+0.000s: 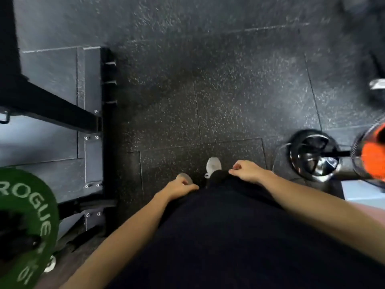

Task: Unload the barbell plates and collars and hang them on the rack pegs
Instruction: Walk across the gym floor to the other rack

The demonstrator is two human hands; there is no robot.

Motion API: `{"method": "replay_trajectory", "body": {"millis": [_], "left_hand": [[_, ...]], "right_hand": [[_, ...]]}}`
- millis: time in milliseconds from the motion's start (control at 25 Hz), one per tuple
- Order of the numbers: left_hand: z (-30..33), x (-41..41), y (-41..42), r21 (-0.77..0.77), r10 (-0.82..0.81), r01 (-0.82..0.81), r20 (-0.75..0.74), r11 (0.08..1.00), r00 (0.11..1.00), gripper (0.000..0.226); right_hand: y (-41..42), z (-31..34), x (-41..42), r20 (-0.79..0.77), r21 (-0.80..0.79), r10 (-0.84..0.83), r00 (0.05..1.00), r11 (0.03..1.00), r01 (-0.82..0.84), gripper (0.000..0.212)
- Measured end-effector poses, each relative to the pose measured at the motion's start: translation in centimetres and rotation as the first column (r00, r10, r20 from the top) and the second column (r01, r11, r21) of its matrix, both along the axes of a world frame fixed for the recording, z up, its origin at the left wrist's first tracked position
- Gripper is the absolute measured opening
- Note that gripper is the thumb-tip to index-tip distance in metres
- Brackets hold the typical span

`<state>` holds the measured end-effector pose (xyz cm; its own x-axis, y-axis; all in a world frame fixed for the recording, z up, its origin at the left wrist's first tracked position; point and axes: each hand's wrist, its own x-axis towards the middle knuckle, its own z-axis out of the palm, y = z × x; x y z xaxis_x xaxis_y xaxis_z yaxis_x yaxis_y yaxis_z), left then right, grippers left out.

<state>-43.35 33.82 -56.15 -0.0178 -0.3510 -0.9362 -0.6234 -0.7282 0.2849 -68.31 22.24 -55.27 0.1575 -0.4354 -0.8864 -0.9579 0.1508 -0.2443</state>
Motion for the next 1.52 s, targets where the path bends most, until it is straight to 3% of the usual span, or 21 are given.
{"method": "replay_trajectory", "body": {"millis": [120, 280, 520, 680, 880, 1040, 1160, 1360, 1520], "left_hand": [[-0.4, 0.1, -3.4, 0.009, -0.148, 0.148, -0.018, 0.989, 0.989, 0.047], [-0.8, 0.5, -10.6, 0.037, -0.220, 0.220, -0.012, 0.975, 0.975, 0.064], [-1.2, -2.0, -26.7, -0.010, -0.256, 0.257, 0.077, 0.966, 0.964, 0.050], [0.1, -4.0, -36.4, -0.114, -0.170, 0.186, 0.140, 0.976, 0.975, 0.035], [0.9, -5.3, -46.3, -0.225, 0.002, 0.033, 0.153, 0.974, 0.988, 0.038], [-1.0, -3.6, -54.2, -0.144, 0.033, -0.010, 0.161, 0.990, 0.986, 0.041], [-2.3, -1.1, -62.2, -0.096, 0.082, -0.069, 0.130, 0.993, 0.988, 0.044], [-1.3, 5.8, -76.8, -0.165, -0.027, 0.055, 0.170, 0.985, 0.985, 0.035], [0.0, 11.3, -86.4, -0.210, 0.024, 0.019, 0.204, 0.978, 0.979, 0.034]], "right_hand": [[-0.2, -0.6, -1.2, -0.007, 0.009, -0.079, 0.997, 0.997, 0.079, 0.041], [-3.6, -1.7, -2.5, -0.014, 0.007, -0.181, 0.983, 0.983, 0.182, 0.040], [-18.4, -2.2, -6.3, 0.022, 0.050, -0.185, 0.983, 0.982, 0.183, 0.036], [-31.2, -0.2, -8.6, 0.081, -0.051, -0.182, 0.980, 0.981, 0.187, 0.035], [-43.3, 0.5, -9.2, 0.161, -0.058, -0.246, 0.956, 0.964, 0.258, 0.029], [-50.5, -1.1, -7.6, 0.091, 0.018, -0.083, 0.992, 0.996, 0.082, 0.036], [-58.5, -1.7, -5.5, 0.042, 0.022, -0.056, 0.998, 0.998, 0.055, 0.040], [-74.1, 0.4, -0.9, 0.006, -0.051, -0.067, 0.998, 0.996, 0.067, 0.040], [-85.5, 1.3, 4.3, 0.054, -0.130, -0.120, 0.991, 0.983, 0.126, 0.033]]}}
